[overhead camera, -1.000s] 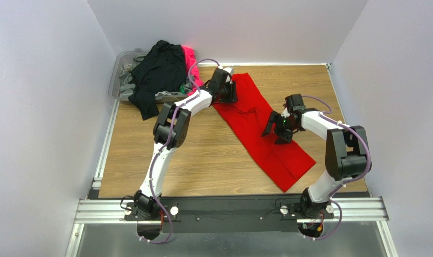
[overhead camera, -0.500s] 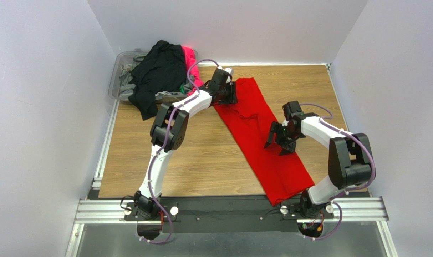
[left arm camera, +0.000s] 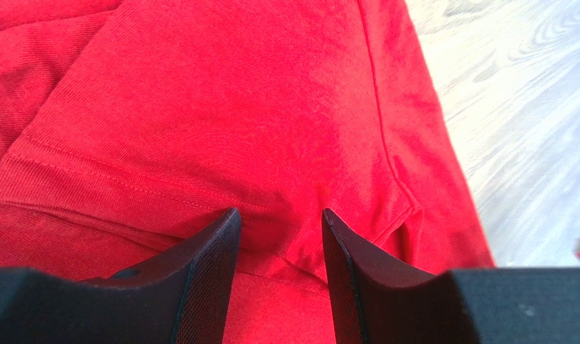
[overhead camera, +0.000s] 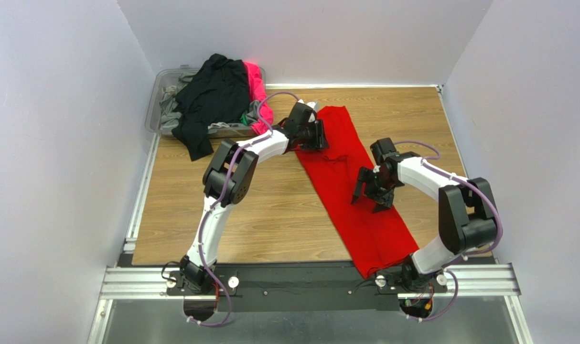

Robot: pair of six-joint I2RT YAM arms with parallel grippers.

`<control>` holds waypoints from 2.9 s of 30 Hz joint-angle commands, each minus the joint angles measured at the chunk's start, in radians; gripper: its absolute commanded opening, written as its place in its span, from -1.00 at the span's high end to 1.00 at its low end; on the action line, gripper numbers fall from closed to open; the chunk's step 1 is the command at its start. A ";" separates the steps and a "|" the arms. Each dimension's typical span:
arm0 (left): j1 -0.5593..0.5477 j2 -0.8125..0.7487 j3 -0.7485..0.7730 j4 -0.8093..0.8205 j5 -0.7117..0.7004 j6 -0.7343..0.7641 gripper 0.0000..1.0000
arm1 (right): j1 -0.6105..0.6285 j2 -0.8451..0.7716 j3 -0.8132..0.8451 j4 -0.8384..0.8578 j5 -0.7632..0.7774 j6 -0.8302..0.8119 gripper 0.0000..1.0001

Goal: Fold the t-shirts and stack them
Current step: Fold the tshirt

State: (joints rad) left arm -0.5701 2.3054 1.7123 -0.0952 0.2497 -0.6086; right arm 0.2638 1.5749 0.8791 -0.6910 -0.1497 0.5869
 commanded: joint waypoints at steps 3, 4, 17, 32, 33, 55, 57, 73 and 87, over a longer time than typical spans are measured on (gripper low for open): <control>0.036 0.089 0.023 -0.012 0.040 -0.026 -0.09 | 0.034 0.106 0.049 0.011 -0.004 0.067 -0.68; 0.047 0.097 0.036 -0.012 0.042 -0.028 -0.09 | 0.046 0.126 0.064 0.015 -0.008 0.077 -0.68; 0.099 0.137 0.139 -0.054 0.074 -0.016 -0.08 | 0.173 0.286 0.262 0.033 -0.060 0.152 -0.70; 0.099 0.016 0.234 -0.080 -0.007 0.084 -0.12 | 0.252 0.205 0.400 0.010 0.053 0.093 -0.75; 0.098 -0.006 0.233 -0.077 -0.016 0.089 -0.12 | 0.253 0.191 0.402 0.007 0.065 0.087 -0.75; -0.232 -0.711 -0.483 -0.078 -0.363 0.040 -0.14 | 0.250 -0.098 0.087 -0.002 0.180 0.047 -0.76; -0.293 -0.770 -0.588 -0.078 -0.397 -0.021 -0.14 | 0.250 -0.119 0.058 -0.004 0.187 0.047 -0.76; -0.645 -0.887 -0.927 0.006 -0.398 -0.347 -0.14 | 0.201 -0.285 -0.103 -0.113 0.222 0.083 -0.76; -0.735 -0.891 -1.059 0.074 -0.346 -0.537 -0.12 | 0.201 -0.392 -0.227 -0.159 0.160 0.209 -0.56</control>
State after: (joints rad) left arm -1.2984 1.4296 0.6910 -0.0673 -0.1112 -1.0767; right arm 0.4694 1.2232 0.6769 -0.8173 0.0273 0.7502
